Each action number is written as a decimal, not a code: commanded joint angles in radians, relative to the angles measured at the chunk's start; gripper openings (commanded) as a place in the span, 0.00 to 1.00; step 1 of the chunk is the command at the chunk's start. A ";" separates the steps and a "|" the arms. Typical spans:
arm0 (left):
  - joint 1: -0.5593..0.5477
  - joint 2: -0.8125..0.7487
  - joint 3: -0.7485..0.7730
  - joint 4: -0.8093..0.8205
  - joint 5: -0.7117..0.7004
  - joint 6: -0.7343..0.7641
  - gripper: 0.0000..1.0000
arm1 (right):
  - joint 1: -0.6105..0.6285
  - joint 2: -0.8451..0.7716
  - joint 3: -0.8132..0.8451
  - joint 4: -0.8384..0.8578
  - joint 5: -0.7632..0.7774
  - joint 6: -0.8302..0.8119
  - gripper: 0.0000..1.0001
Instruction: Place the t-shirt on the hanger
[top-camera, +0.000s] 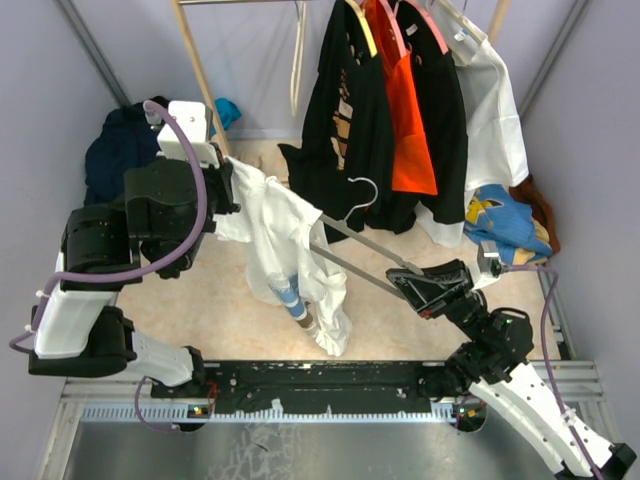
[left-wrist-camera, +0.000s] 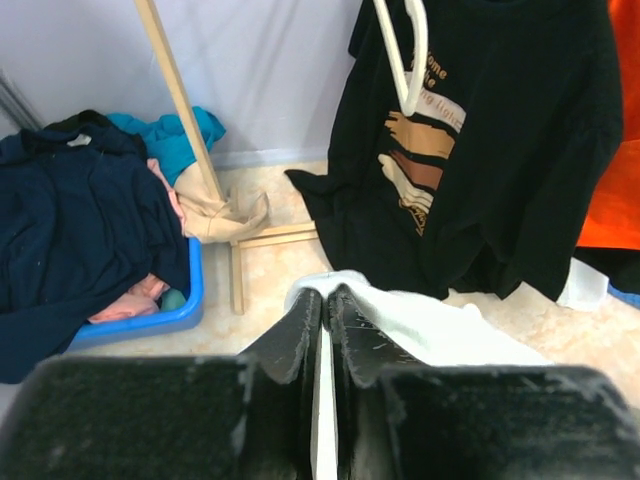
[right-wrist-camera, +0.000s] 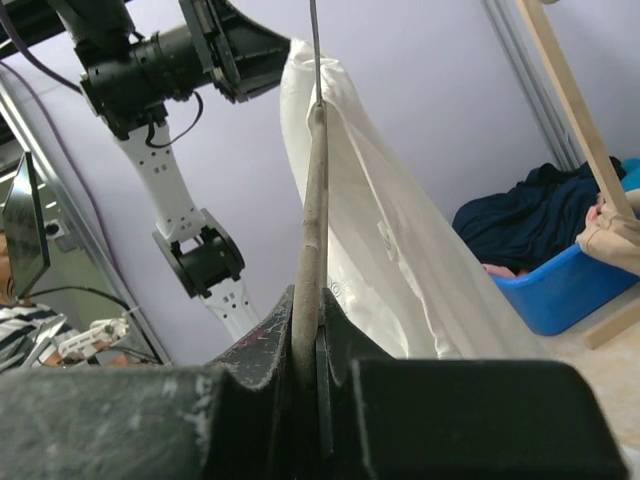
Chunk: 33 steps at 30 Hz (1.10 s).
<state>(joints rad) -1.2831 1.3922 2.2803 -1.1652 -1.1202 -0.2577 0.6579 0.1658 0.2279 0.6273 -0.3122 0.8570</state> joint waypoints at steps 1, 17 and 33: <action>0.005 -0.023 -0.024 -0.076 -0.085 -0.086 0.13 | -0.004 0.034 0.018 0.224 0.082 0.021 0.00; 0.085 -0.077 -0.062 -0.120 -0.023 -0.115 0.49 | -0.004 0.068 0.051 0.173 0.104 -0.001 0.00; 0.084 0.002 -0.063 -0.126 0.270 -0.173 0.49 | -0.004 0.382 0.117 0.378 0.097 -0.023 0.00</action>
<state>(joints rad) -1.2034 1.3533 2.2467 -1.2606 -0.9089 -0.3782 0.6579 0.4999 0.2642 0.8043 -0.2478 0.8482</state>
